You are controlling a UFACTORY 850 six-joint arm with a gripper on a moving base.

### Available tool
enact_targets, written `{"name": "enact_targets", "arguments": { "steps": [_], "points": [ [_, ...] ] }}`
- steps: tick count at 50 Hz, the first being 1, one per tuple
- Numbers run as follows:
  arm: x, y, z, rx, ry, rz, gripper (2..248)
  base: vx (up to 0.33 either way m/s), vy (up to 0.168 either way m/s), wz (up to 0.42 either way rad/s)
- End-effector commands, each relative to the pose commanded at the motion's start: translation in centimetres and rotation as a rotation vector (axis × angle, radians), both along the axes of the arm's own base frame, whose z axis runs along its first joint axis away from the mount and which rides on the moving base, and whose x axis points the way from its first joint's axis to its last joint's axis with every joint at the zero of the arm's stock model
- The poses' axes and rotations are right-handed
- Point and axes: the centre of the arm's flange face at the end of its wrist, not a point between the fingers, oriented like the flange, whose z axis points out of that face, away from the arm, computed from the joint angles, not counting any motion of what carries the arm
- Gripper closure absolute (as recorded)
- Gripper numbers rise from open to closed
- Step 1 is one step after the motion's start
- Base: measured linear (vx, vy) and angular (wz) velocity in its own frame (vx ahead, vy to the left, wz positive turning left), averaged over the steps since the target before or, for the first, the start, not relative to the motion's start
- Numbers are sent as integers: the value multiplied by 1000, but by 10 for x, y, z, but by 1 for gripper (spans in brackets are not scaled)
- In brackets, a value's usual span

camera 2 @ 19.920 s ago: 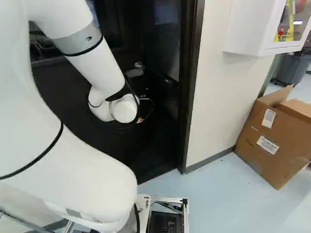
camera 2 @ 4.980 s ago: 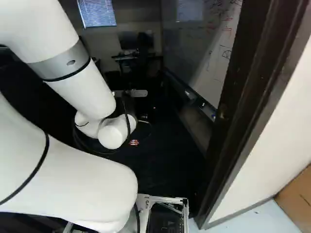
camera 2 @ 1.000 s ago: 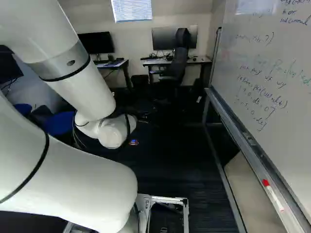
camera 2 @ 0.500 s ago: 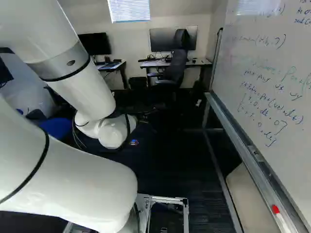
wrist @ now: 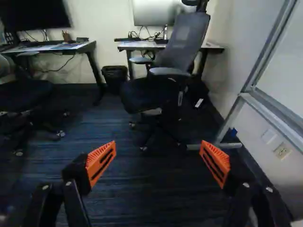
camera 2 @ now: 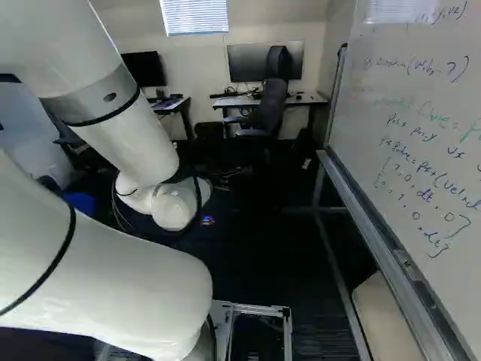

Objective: Open the door and move inside

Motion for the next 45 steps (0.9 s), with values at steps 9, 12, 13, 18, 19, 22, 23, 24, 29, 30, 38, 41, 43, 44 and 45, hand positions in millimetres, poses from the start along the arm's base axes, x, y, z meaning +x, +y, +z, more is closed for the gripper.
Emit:
{"name": "enact_targets", "arguments": {
  "steps": [9, 12, 13, 18, 19, 22, 23, 24, 29, 30, 38, 41, 43, 44, 45],
  "points": [
    [0, 0, 0, 0, 0, 0, 3, 19, -1, -2],
    [0, 0, 0, 0, 0, 0, 3, -38, -1, 4],
    [0, 0, 0, 0, 0, 0, 3, -23, 0, 0],
    [0, 0, 0, 0, 0, 0, 3, -4, 0, 0],
    [0, 0, 0, 0, 0, 0, 3, 0, 0, 0],
    [0, 0, 0, 0, 0, 0, 3, 0, 0, 0],
    [0, 0, 0, 0, 0, 0, 3, 0, 0, 0],
    [0, 0, 0, 0, 0, 0, 3, 0, 0, 0],
    [0, 0, 0, 0, 0, 0, 3, 0, 0, 0],
    [0, 0, 0, 0, 0, 0, 3, 0, 0, 0],
    [0, 0, 0, 0, 0, 0, 3, 0, 0, 0],
    [0, 0, 0, 0, 0, 0, 3, 0, 0, 0],
    [0, 0, 0, 0, 0, 0, 3, 0, 0, 0],
    [0, 0, 0, 0, 0, 0, 3, 0, 0, 0],
    [0, 0, 0, 0, 0, 0, 3, 0, 0, 0]
  ]
}}
